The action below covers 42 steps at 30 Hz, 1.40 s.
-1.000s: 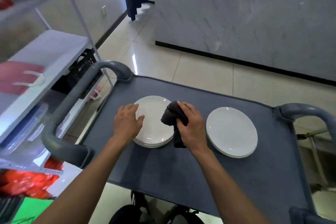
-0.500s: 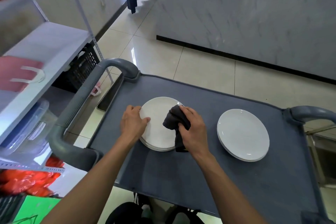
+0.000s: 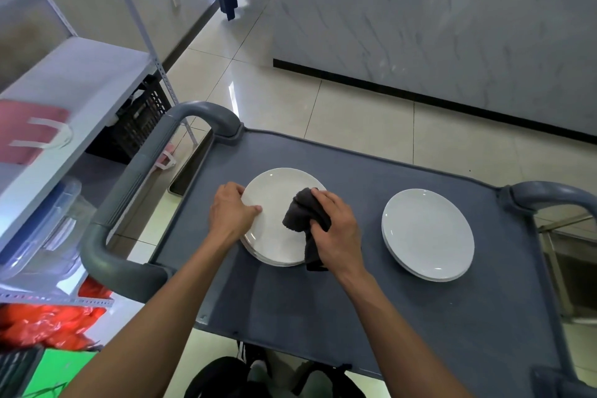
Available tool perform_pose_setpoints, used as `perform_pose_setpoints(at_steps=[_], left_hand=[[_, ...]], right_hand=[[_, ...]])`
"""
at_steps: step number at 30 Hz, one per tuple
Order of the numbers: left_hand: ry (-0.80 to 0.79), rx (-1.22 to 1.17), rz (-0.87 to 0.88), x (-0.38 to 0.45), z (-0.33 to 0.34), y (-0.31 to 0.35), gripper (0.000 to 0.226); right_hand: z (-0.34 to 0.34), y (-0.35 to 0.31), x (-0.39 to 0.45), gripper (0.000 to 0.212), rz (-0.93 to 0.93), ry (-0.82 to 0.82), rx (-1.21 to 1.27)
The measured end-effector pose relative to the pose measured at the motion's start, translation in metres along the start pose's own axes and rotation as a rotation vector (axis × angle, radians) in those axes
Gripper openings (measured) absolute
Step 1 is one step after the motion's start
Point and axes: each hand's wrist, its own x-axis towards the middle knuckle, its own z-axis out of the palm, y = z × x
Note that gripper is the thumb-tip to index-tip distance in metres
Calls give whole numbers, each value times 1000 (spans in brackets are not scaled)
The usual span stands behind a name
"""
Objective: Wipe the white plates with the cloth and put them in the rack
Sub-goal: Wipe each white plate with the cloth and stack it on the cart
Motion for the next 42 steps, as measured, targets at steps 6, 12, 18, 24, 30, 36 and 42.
perform_pose_setpoints(at_steps=[6, 12, 18, 24, 30, 36, 42], left_hand=[[-160, -199, -109, -1, -10, 2, 38], [-253, -388, -216, -7, -16, 3, 18], [-340, -492, -216, -10, -24, 2, 18], [-309, -654, -240, -17, -22, 17, 19], [-314, -744, -145, -25, -14, 59, 18], [-395, -769, -40, -36, 7, 104, 23], [-475, -756, 63, -59, 28, 151, 25]], right_hand=[[-1, 1, -1, 65, -16, -1, -8], [1, 2, -1, 65, -23, -24, -3], [2, -1, -5, 66, -16, -29, 10], [-13, -6, -3, 65, -8, 19, 44], [-45, -4, 10, 70, 18, 82, 85], [-86, 3, 18, 68, 44, 180, 79], [-116, 15, 24, 53, -2, 290, 3]])
